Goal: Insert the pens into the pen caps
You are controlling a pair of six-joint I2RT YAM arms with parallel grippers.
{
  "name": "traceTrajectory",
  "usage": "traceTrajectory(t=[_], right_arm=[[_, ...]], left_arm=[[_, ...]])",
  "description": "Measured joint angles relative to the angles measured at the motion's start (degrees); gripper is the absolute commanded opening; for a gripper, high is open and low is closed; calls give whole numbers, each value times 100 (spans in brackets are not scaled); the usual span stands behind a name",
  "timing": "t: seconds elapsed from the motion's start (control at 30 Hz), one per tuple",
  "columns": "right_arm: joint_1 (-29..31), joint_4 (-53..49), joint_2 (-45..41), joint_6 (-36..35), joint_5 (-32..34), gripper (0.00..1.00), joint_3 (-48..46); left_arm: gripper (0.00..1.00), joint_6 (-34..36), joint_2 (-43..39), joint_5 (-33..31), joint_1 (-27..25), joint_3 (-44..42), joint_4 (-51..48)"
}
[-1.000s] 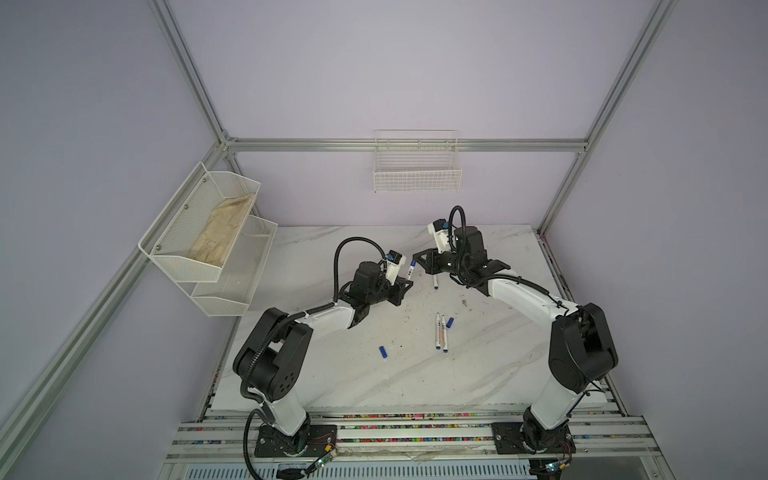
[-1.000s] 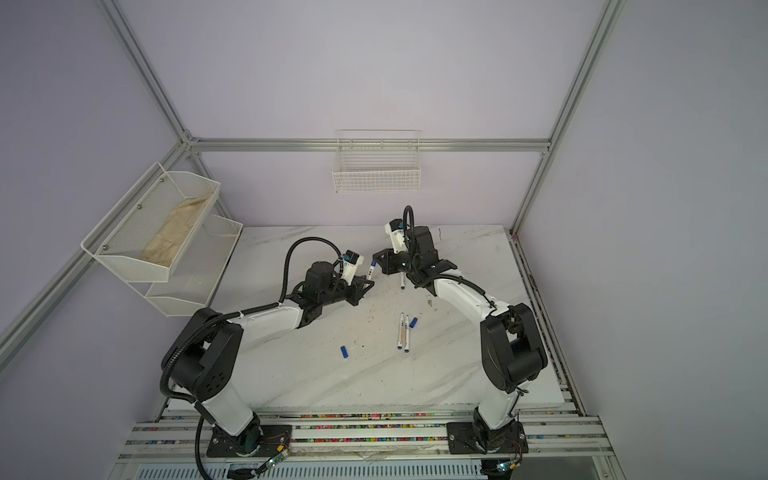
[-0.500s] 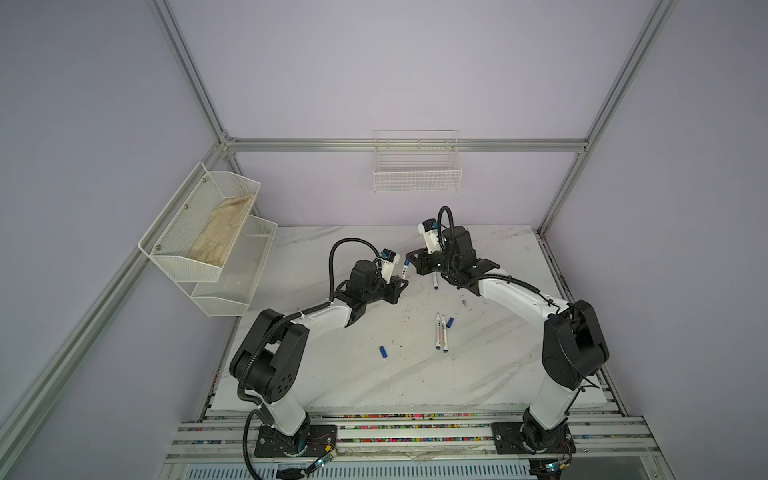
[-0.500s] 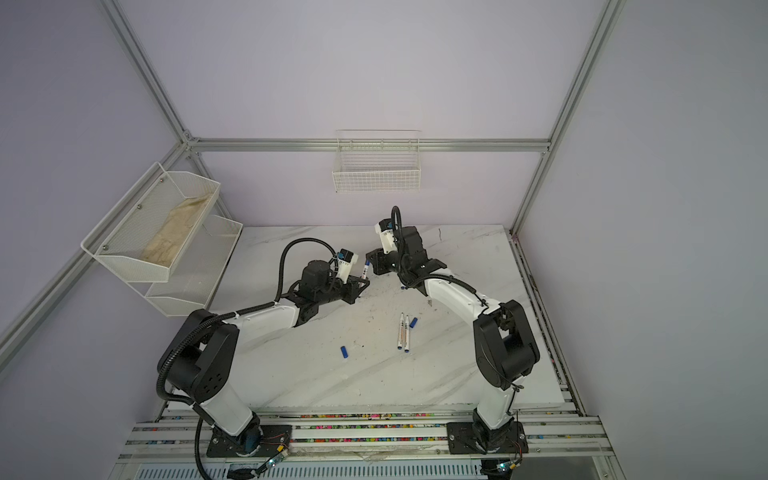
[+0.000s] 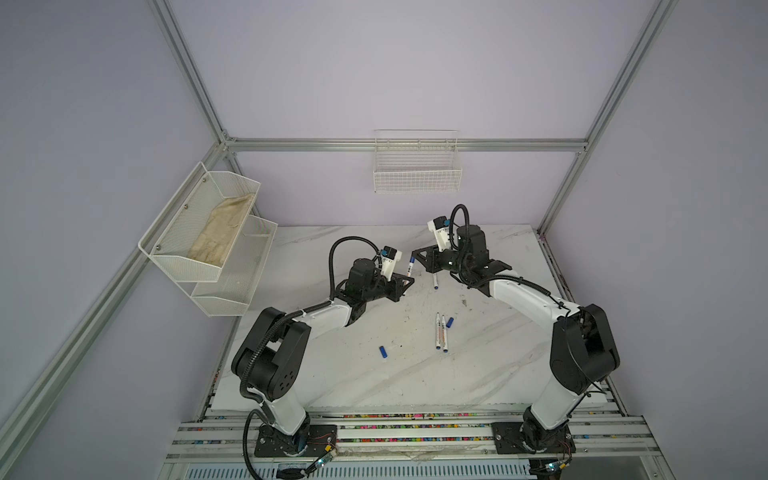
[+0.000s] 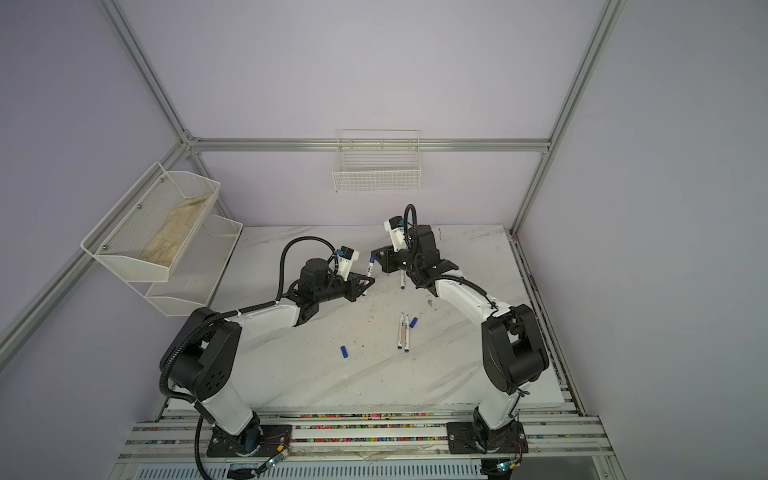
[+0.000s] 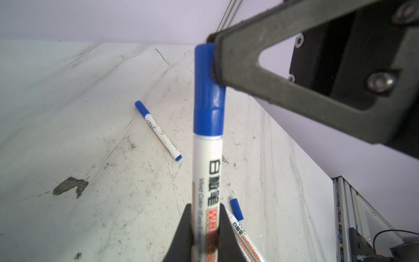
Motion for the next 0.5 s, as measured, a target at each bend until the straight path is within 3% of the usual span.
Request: traceTrajectory(t=[0.3, 0.5], right_arm=[[-39, -599, -164, 85, -334, 0, -94], [-39, -979, -195, 192, -354, 7, -142]], left_arm=[[0, 688, -293, -1182, -612, -627, 131], [0, 682, -291, -1585, -866, -949, 415]])
